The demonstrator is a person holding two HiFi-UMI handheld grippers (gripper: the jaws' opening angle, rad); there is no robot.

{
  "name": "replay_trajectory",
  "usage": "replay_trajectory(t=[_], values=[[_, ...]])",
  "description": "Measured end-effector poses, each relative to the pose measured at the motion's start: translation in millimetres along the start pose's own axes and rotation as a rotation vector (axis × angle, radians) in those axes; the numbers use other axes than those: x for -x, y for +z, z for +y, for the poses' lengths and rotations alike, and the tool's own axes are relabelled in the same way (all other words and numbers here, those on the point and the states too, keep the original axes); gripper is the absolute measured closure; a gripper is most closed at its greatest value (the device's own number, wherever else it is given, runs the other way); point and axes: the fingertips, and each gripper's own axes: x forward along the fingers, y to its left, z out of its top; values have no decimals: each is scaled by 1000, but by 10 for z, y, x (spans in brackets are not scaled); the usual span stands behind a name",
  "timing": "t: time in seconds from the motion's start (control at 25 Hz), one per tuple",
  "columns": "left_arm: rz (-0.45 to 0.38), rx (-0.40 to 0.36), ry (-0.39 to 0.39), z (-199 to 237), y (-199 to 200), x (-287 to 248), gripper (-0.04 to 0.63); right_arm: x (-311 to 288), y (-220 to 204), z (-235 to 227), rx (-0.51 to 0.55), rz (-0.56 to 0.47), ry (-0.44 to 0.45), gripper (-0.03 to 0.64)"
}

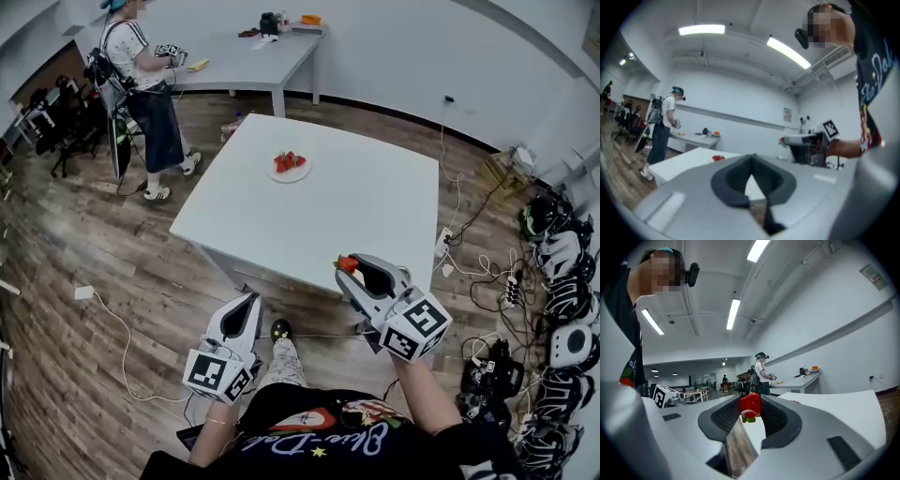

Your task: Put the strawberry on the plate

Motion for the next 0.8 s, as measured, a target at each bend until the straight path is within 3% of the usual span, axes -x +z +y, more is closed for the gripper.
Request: replay_trajectory(t=[0.2,0.44,0.64,0.8], values=[[10,-69,-72,886,217,-787,595,-1074,101,-649,2,18,-67,474],[44,-32,-157,1564,289,-1352,595,-2114,-43,-1383,1,119,-172,474],[98,70,-151,1821,36,-1522,595,-2734,-430,-1990,-18,251,-230,474],[116,142,-54,2199,-75,-1495,595,-3123,-777,-2372,-9,362,-236,475]])
